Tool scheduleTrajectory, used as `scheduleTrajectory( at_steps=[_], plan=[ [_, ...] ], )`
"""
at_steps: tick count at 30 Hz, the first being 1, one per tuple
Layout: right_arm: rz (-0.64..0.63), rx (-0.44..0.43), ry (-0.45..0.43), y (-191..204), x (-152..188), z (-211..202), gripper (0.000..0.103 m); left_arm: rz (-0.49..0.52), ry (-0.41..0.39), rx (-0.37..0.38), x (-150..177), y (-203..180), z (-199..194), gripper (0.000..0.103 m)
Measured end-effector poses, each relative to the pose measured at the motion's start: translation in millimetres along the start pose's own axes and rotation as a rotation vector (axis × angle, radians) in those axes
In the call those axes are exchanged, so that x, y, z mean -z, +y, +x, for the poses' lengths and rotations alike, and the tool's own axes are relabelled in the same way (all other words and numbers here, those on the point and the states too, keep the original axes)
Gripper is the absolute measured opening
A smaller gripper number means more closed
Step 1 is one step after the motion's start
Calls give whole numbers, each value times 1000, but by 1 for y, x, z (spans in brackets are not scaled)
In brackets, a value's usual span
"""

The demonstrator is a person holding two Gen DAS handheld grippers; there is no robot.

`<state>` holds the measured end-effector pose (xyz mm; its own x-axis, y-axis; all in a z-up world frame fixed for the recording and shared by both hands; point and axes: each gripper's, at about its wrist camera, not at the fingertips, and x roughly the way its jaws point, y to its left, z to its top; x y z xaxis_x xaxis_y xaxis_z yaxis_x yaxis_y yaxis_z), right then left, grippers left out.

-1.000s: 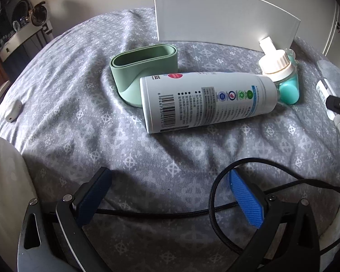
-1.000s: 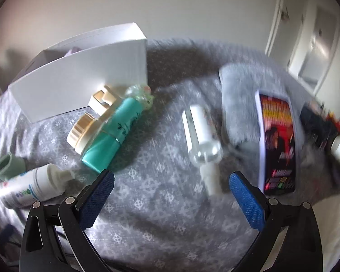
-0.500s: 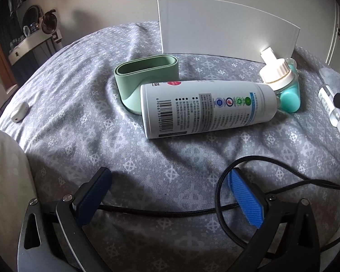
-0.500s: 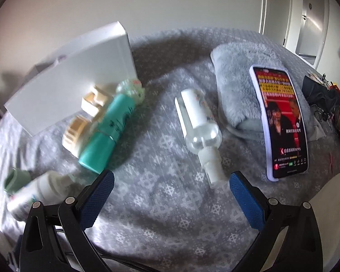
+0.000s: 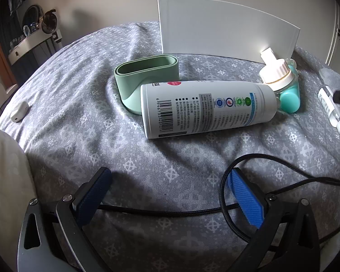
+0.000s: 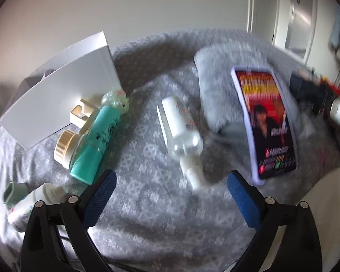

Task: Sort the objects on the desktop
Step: 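Grasp the clear spray bottle with the right gripper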

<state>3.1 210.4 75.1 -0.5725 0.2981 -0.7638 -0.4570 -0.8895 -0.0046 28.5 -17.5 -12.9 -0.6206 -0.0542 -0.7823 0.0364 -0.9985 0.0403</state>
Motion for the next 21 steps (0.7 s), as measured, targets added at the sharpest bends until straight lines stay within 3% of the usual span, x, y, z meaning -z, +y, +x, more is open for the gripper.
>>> scheduleTrajectory(
  at_steps=[4, 9, 14, 16, 17, 21],
  plan=[
    [-194, 106, -13, 19, -26, 15, 94, -5, 0, 8, 0, 1, 0, 103],
    [-304, 124, 203, 23, -34, 71, 78, -3, -2, 5, -1, 0, 0, 103],
    [-318, 109, 180, 21, -27, 74, 76, -2, -2, 4, -1, 0, 0, 103],
    [-311, 72, 179, 19, -26, 70, 63, -3, -2, 4, -1, 0, 0, 103],
    [-310, 66, 183, 19, -27, 69, 42, -3, -2, 4, -1, 0, 0, 103],
    [-281, 6, 183, 17, -26, 60, 39, -3, -2, 4, -1, 0, 0, 103]
  ],
)
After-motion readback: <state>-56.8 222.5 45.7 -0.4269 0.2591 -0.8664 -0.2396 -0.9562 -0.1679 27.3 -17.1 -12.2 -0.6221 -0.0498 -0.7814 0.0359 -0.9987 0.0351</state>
